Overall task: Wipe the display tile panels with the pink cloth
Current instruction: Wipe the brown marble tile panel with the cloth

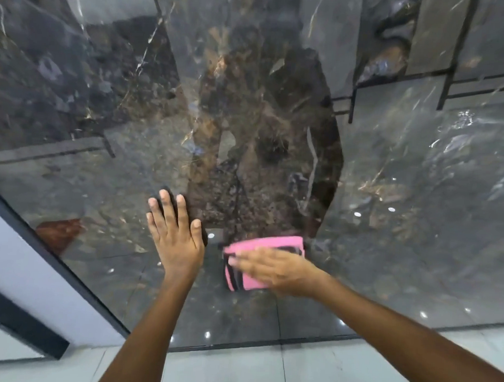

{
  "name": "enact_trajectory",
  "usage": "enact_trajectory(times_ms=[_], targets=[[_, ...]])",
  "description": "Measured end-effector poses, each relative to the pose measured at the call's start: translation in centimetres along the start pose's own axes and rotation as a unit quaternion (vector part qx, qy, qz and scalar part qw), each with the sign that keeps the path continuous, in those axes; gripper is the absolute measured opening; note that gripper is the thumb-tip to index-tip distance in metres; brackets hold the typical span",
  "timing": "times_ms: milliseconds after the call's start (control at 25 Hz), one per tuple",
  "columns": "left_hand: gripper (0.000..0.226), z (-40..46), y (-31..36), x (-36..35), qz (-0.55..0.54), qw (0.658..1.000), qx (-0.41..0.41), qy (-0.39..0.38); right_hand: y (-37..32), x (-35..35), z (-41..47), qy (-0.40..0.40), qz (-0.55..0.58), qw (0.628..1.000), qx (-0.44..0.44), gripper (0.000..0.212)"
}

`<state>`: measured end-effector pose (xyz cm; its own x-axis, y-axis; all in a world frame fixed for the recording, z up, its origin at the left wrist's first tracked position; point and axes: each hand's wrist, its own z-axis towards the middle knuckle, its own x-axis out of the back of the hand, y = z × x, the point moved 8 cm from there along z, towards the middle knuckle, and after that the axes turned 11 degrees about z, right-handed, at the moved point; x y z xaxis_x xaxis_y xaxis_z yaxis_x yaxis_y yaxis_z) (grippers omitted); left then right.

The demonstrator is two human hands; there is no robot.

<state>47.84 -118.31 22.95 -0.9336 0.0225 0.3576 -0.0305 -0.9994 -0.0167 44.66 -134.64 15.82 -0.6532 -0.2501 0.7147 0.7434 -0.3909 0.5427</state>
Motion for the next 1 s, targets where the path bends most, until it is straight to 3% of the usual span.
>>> enact_trajectory(times_ms=[40, 120, 200, 280, 360, 400, 440, 520, 560, 600, 680, 760, 800, 840, 880, 960, 1000], targets=[[0.055, -0.4, -0.1, -0.2, -0.003, 1.0, -0.001, 0.009, -0.9, -1.0, -1.0, -0.056, 0.028, 0.997, 0.045, 0.069], [0.054, -0.2, -0.2, -0.4, -0.003, 0.999, 0.001, 0.032, 2.2, 2.2, -1.9, -0.009, 0.076, 0.997, 0.013, 0.063], [0.054, -0.1, -0.1, -0.6, -0.006, 0.999, 0.006, 0.045, 8.2, 8.0, -3.5, 0.145, 0.051, 0.981, -0.119, 0.059], [0.054, -0.8, -0.1, -0.7, -0.024, 0.998, 0.01, 0.055, 11.5, 10.8, -6.7, 0.274, 0.011, 0.923, -0.268, 0.058], [0.054, -1.1, 0.0, -0.5, -0.031, 0.997, 0.002, 0.066, 9.1, 7.4, -8.8, 0.316, -0.022, 0.869, -0.38, 0.074], [0.054, -0.8, -0.1, -0.5, -0.033, 0.997, 0.002, 0.068, 6.3, 3.8, -8.6, 0.273, -0.027, 0.878, -0.393, 0.085], [0.054, -0.5, -0.2, -0.5, -0.039, 0.997, 0.008, 0.064, 2.8, -0.4, -7.8, 0.184, -0.031, 0.913, -0.362, 0.094], [0.055, -0.7, -0.2, -0.5, -0.061, 0.997, 0.023, 0.042, -3.7, -6.6, -7.7, -0.013, -0.049, 0.971, -0.232, 0.102], [0.055, -1.7, -0.1, -0.7, -0.077, 0.996, 0.027, 0.025, -4.7, -7.2, -8.3, -0.048, -0.047, 0.977, -0.201, 0.102], [0.057, -3.4, -0.1, -1.1, -0.089, 0.996, 0.023, 0.004, -4.5, -6.5, -8.6, -0.036, -0.046, 0.98, -0.191, 0.099], [0.057, -8.4, -0.2, -2.5, -0.078, 0.996, -0.007, -0.032, -0.7, -1.6, -7.4, 0.085, -0.027, 0.962, -0.26, 0.084], [0.057, -13.1, -0.5, -4.3, -0.052, 0.997, -0.009, -0.06, 4.4, 3.4, -6.5, 0.262, 0.003, 0.892, -0.368, 0.066], [0.056, -14.4, -0.6, -5.0, -0.052, 0.996, 0.004, -0.067, 5.5, 3.9, -6.0, 0.306, 0.019, 0.866, -0.396, 0.062], [0.056, -15.0, -0.7, -5.5, -0.058, 0.996, 0.02, -0.07, 4.8, 3.1, -5.1, 0.311, 0.02, 0.868, -0.386, 0.063], [0.056, -15.1, -0.7, -5.7, -0.059, 0.995, 0.03, -0.072, 2.5, 0.9, -4.2, 0.266, 0.011, 0.901, -0.343, 0.067], [0.056, -14.8, -0.7, -5.9, -0.052, 0.995, 0.026, -0.076, -5.2, -8.0, -4.6, 0.043, 0.011, 0.982, -0.182, 0.079], [0.056, -14.8, -0.8, -5.8, -0.054, 0.995, 0.025, -0.078, -8.6, -11.5, -6.3, -0.074, 0.015, 0.991, -0.109, 0.084]])
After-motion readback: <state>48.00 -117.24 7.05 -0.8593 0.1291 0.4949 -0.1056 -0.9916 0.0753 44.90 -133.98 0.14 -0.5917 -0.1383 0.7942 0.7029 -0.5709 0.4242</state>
